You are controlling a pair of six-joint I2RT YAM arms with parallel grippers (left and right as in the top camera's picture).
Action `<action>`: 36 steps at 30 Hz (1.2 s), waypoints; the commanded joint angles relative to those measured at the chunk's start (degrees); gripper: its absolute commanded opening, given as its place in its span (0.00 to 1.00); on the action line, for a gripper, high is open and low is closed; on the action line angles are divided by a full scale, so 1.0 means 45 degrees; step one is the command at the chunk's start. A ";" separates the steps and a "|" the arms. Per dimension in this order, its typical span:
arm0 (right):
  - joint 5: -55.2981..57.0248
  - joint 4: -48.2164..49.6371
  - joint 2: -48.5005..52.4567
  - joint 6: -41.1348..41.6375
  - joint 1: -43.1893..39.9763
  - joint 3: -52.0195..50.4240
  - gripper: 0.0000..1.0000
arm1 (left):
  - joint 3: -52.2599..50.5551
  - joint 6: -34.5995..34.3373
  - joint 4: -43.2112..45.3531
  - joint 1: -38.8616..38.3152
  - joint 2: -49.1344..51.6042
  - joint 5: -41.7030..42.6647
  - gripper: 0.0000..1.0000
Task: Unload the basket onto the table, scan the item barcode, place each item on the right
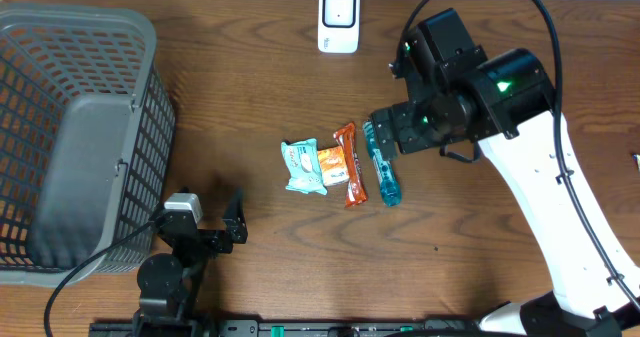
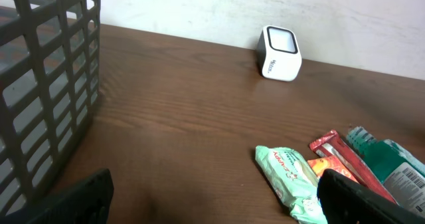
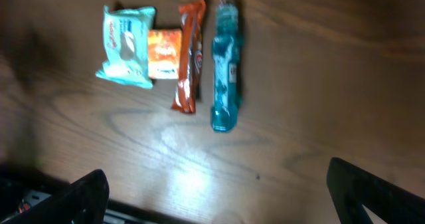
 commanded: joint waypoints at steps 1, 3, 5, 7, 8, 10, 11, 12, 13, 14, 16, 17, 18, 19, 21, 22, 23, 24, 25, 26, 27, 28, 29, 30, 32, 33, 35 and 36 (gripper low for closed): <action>0.1302 -0.0364 -0.0894 0.0971 -0.0005 0.0131 0.99 | -0.0316 0.0175 -0.0083 0.0063 -0.0010 0.0204 0.98; 0.1962 -0.0515 -0.1336 0.1409 -0.0005 0.0131 0.99 | -0.0316 0.0175 -0.0083 0.0063 -0.0010 0.0204 0.98; 0.2215 -0.0559 -0.1715 0.1535 -0.0005 0.0131 0.99 | -0.0316 0.0175 -0.0083 0.0063 -0.0010 0.0204 0.98; 0.2254 -0.0661 -0.2288 0.1525 -0.0005 0.0131 0.99 | -0.0316 0.0175 -0.0083 0.0063 -0.0010 0.0204 0.98; 0.2302 -0.0763 -0.2492 0.1530 -0.0005 0.0131 0.99 | -0.0316 0.0175 -0.0083 0.0063 -0.0010 0.0204 0.98; 0.2545 -0.1001 -0.2798 0.1564 -0.0005 0.0131 0.99 | -0.0316 0.0175 -0.0083 0.0063 -0.0010 0.0204 0.98; 0.2822 -0.1175 -0.2987 0.1792 -0.0005 0.0131 0.99 | -0.0316 0.0175 -0.0083 0.0063 -0.0010 0.0204 0.98; 0.3104 -0.1326 -0.3138 0.2055 -0.0005 0.0131 0.99 | -0.0316 0.0175 -0.0083 0.0063 -0.0010 0.0204 0.98; 0.3381 -0.1428 -0.3288 0.2288 -0.0005 0.0126 0.99 | -0.0316 0.0175 -0.0083 0.0063 -0.0010 0.0204 0.97; 0.3614 -0.1481 -0.3434 0.2467 -0.0005 0.0121 0.99 | -0.0316 0.0175 -0.0078 0.0063 -0.0010 0.0204 0.98; 0.3667 -0.1438 -0.3677 0.2487 -0.0005 0.0068 0.99 | -0.0316 0.0175 -0.0083 0.0063 -0.0010 0.0204 0.98; 0.3662 -0.1457 -0.3774 0.2487 -0.0005 0.0039 0.99 | -0.0316 0.0175 -0.0078 0.0063 -0.0010 0.0204 0.98; 0.3662 -0.1457 -0.3779 0.2487 -0.0005 -0.0005 0.99 | -0.0316 0.0175 -0.0078 0.0063 -0.0010 0.0204 0.98; 0.3657 -0.1443 -0.3779 0.2487 -0.0005 -0.0078 0.99 | -0.0316 0.0175 -0.0083 0.0063 -0.0010 0.0204 0.98; 0.3604 -0.1307 -0.3750 0.2477 -0.0005 -0.0461 0.99 | -0.0316 0.0175 -0.0083 0.0063 -0.0010 0.0204 0.98; 0.3609 -0.1219 -0.3750 0.2477 -0.0005 -0.0753 0.99 | -0.0316 0.0175 -0.0083 0.0063 -0.0010 0.0204 0.98; 0.3614 -0.1112 -0.3750 0.2477 -0.0005 -0.1107 0.99 | -0.0316 0.0175 -0.0083 0.0063 -0.0010 0.0204 0.98; 0.3609 -0.0937 -0.3750 0.2477 -0.0005 -0.1530 0.99 | -0.0316 0.0175 -0.0083 0.0063 -0.0010 0.0204 0.98; 0.3575 -0.0729 -0.3750 0.2477 -0.0005 -0.1977 0.99 | -0.0316 0.0175 -0.0083 0.0063 -0.0010 0.0204 0.98; 0.3487 -0.0432 -0.3750 0.2477 -0.0005 -0.2448 0.99 | -0.0316 0.0175 -0.0083 0.0063 -0.0010 0.0204 0.98; 0.3419 -0.0053 -0.3750 0.2472 -0.0005 -0.2982 0.99 | -0.0316 0.0175 -0.0083 0.0063 -0.0010 0.0204 0.98; 0.3351 0.0335 -0.3750 0.2472 -0.0005 -0.3453 0.99 | -0.0316 0.0175 -0.0083 0.0063 -0.0010 0.0204 0.98; 0.3157 0.0826 -0.3750 0.2472 -0.0005 -0.3959 0.99 | -0.0316 0.0175 -0.0083 0.0063 -0.0010 0.0204 0.98; 0.2744 0.1501 -0.3750 0.2409 -0.0005 -0.4541 0.99 | -0.0316 0.0175 -0.0083 0.0063 -0.0010 0.0204 0.98; 0.1632 0.2953 -0.3740 0.1715 -0.0005 -0.5581 0.99 | -0.0316 0.0175 -0.0083 0.0063 -0.0010 0.0204 0.98; 0.1030 0.3895 -0.3711 0.1243 -0.0005 -0.6237 0.99 | -0.0316 0.0175 -0.0083 0.0063 -0.0010 0.0204 0.98; 0.0588 0.5425 -0.3580 0.0913 -0.0005 -0.7339 0.99 | -0.0316 0.0175 -0.0083 0.0063 -0.0010 0.0204 0.98; 0.0583 0.6033 -0.3483 0.0903 -0.0005 -0.7781 0.99 | -0.0316 0.0175 -0.0083 0.0063 -0.0010 0.0204 0.98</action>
